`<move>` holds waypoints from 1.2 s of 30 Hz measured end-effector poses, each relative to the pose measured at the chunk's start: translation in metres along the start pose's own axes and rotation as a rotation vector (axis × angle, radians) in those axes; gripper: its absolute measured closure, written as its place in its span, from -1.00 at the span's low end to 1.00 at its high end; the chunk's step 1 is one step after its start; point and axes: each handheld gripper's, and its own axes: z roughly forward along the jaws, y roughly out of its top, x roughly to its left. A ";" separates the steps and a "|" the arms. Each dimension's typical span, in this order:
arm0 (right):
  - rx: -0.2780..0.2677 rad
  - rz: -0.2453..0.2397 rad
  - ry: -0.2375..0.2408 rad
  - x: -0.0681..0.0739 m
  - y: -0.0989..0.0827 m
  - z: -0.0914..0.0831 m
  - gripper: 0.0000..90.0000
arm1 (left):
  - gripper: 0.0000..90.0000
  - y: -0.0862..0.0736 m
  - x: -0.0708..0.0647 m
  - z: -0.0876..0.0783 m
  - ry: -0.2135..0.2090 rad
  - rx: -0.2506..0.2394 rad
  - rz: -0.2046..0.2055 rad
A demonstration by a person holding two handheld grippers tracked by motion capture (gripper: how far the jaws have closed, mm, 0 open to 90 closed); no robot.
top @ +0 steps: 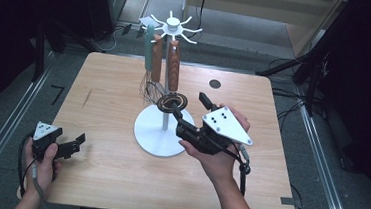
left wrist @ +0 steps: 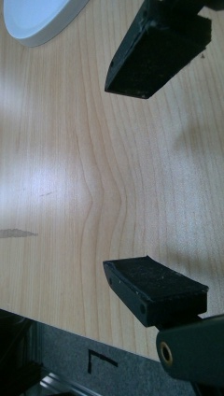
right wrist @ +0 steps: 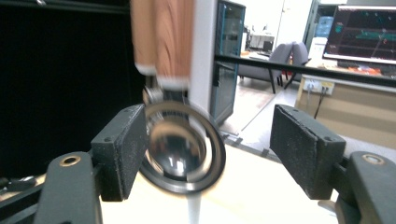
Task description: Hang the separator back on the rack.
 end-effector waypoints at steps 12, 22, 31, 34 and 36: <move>0.026 0.103 -0.064 -0.035 -0.061 -0.022 -0.40 | -0.73 -0.001 -0.002 -0.001 0.005 -0.018 0.009; 0.103 0.129 -0.123 -0.054 -0.112 -0.040 -0.49 | -0.99 -0.001 -0.002 -0.002 -0.023 -0.017 0.029; 0.169 0.152 -0.149 -0.073 -0.137 -0.050 -0.51 | -1.00 -0.002 -0.002 -0.003 -0.028 -0.024 0.022; 0.178 0.149 -0.160 -0.078 -0.142 -0.053 -0.53 | -1.00 -0.002 -0.002 -0.003 -0.032 -0.023 0.025; 0.186 0.150 -0.168 -0.081 -0.146 -0.056 -0.53 | -1.00 -0.002 -0.002 -0.003 -0.034 -0.025 0.024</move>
